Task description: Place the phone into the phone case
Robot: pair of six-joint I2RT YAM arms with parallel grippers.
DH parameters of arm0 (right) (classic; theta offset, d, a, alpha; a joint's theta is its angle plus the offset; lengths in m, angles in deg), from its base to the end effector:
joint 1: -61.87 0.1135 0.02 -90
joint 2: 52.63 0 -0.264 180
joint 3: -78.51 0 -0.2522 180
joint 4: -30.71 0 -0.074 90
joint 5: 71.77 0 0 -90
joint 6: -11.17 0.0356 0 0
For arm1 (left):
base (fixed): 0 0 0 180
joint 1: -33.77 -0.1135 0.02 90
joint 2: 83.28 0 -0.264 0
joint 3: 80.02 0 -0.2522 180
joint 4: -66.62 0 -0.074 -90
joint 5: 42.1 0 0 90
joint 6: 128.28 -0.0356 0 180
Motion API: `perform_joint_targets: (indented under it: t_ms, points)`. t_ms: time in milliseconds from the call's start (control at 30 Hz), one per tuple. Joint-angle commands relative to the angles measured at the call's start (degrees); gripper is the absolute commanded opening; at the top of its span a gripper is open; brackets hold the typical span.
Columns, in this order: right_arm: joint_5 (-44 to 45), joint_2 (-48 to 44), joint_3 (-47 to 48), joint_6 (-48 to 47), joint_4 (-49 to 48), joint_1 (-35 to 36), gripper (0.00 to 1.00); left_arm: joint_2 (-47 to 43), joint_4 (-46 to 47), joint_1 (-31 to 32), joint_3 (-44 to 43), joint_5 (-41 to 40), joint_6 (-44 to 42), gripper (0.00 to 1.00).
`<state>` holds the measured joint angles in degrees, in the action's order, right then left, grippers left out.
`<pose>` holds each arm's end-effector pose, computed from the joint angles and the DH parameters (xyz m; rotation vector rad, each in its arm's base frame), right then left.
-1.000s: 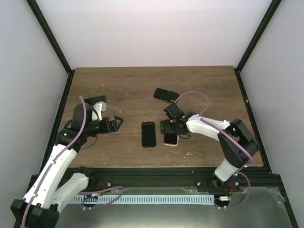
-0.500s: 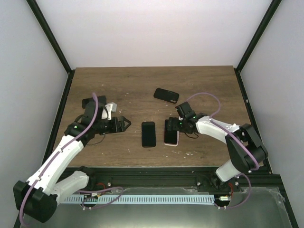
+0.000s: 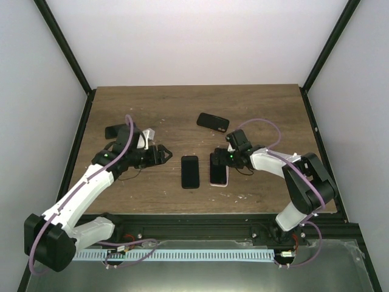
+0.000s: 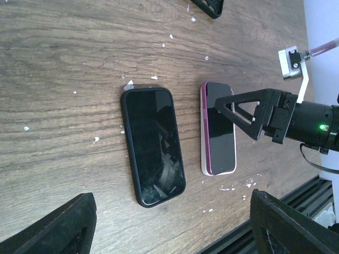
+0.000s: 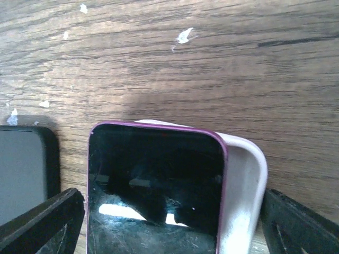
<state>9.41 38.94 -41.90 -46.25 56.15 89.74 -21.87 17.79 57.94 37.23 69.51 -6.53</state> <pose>0.2626 0.1450 0.1518 0.0496 2.6690 0.5704 0.1937 -0.1013 0.2723 0.0201 2.5220 -0.8827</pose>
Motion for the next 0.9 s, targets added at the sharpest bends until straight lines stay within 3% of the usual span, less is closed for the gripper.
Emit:
perform_joint_targets:
  t_ms: [0,233,567,867]
  points:
    - [-5.79,1.57,-0.96,-2.12,-4.97,-0.19,0.89,1.87,3.89,0.71,0.74,0.20,2.32,0.78]
    - [-11.31,1.07,-2.32,-1.07,-7.97,-0.19,0.71,6.86,11.28,1.83,3.09,1.83,6.21,0.71]
    - [-8.59,-2.44,-5.24,-1.57,-3.30,-0.53,0.67,18.07,22.05,6.19,2.42,4.00,10.62,0.62]
    - [-11.37,-4.88,-11.23,0.24,-7.70,-0.54,0.45,30.83,26.99,9.27,-3.55,6.49,11.69,0.56]
